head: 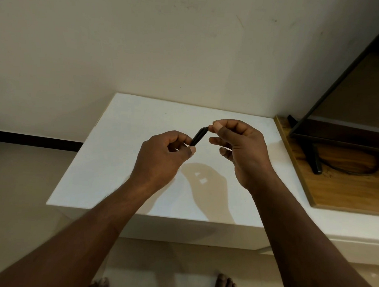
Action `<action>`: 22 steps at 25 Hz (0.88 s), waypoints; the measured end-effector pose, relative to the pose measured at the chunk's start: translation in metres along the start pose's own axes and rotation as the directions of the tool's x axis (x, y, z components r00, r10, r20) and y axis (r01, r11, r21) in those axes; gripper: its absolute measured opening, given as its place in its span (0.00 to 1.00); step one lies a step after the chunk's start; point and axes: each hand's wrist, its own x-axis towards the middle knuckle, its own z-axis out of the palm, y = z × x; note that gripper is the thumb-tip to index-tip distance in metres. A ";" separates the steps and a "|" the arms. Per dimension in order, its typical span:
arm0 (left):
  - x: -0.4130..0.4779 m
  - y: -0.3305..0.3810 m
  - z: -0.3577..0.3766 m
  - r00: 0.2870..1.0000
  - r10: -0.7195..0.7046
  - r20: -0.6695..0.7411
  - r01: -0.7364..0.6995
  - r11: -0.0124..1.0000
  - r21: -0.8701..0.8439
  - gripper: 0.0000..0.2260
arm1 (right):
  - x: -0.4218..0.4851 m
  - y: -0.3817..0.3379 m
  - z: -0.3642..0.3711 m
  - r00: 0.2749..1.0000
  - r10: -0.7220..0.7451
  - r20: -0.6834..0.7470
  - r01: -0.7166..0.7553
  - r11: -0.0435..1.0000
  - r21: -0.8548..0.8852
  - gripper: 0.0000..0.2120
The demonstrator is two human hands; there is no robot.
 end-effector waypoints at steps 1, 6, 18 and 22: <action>0.000 0.000 0.000 1.000 0.005 0.000 -0.005 1.000 -0.001 0.02 | 0.000 0.001 0.000 1.000 0.003 -0.003 -0.003 1.000 -0.008 0.03; 0.001 -0.001 -0.001 1.000 0.028 -0.002 -0.028 0.999 0.019 0.03 | 0.001 0.001 0.001 1.000 -0.002 -0.002 0.002 0.999 -0.038 0.04; 0.001 0.000 -0.002 1.000 0.029 -0.001 -0.029 0.999 0.035 0.03 | 0.002 0.003 0.000 1.000 0.016 -0.003 -0.016 1.000 -0.024 0.03; 0.001 0.001 -0.001 0.999 0.037 0.000 -0.037 0.999 0.036 0.03 | 0.002 0.003 0.000 1.000 0.001 -0.012 -0.001 0.999 -0.036 0.04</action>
